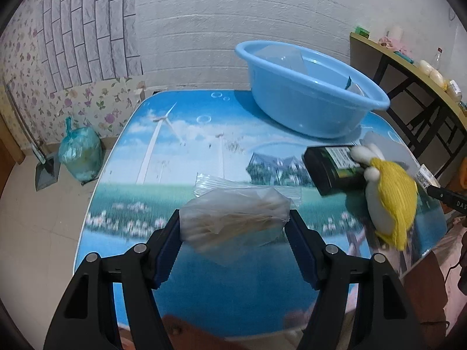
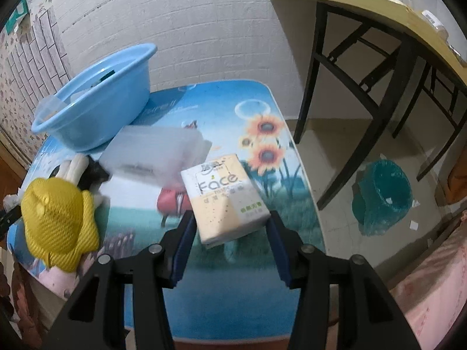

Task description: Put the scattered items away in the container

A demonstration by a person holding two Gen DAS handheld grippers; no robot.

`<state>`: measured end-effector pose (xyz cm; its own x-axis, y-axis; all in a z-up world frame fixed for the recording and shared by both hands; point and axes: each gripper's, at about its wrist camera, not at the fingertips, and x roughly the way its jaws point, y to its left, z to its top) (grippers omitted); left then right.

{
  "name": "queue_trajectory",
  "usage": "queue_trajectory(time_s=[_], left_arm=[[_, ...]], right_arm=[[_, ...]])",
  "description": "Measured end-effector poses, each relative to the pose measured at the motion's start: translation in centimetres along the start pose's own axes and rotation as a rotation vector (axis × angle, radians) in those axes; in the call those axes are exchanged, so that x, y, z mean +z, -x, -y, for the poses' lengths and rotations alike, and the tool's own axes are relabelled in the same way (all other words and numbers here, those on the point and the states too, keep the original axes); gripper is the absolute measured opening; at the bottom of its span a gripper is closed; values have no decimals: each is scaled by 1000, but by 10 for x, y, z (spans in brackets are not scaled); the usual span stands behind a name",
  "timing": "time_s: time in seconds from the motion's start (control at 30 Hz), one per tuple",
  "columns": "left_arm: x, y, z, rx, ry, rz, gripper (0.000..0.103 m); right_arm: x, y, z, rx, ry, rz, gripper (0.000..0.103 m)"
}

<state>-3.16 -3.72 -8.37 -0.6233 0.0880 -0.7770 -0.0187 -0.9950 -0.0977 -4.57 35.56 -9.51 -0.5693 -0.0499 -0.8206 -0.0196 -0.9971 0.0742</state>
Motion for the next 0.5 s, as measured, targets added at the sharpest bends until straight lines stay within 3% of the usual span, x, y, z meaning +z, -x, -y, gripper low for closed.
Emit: queue_trajectory(time_s=[0.5], left_arm=[[-25,6,8,-5,-26,-1,69]], right_arm=[[-39,9,-47,57,79,-46,51]])
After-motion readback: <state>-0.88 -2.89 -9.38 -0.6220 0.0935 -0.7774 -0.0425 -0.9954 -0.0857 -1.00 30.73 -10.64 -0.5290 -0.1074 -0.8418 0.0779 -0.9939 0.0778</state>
